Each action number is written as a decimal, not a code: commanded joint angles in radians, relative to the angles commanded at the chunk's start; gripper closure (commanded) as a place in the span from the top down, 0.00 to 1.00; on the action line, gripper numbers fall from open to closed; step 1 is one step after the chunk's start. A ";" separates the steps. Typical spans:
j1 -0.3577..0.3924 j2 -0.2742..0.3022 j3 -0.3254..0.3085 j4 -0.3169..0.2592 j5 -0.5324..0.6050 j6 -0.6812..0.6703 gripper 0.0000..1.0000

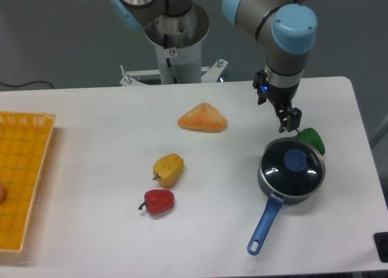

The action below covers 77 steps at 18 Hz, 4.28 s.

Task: Open the lid
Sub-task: 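Move the gripper over the glass lid of the blue saucepan, then lower the gripper onto the lid knob at the pan's center, then close the gripper on the lid knob and adjust the grip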

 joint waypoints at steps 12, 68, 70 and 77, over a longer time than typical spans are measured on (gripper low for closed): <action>-0.005 -0.096 0.103 0.063 0.139 0.014 1.00; -0.025 -0.327 0.255 -0.018 0.044 0.278 1.00; -0.022 -0.324 0.258 -0.031 0.048 0.294 1.00; -0.015 -0.328 0.271 -0.038 0.051 0.305 0.99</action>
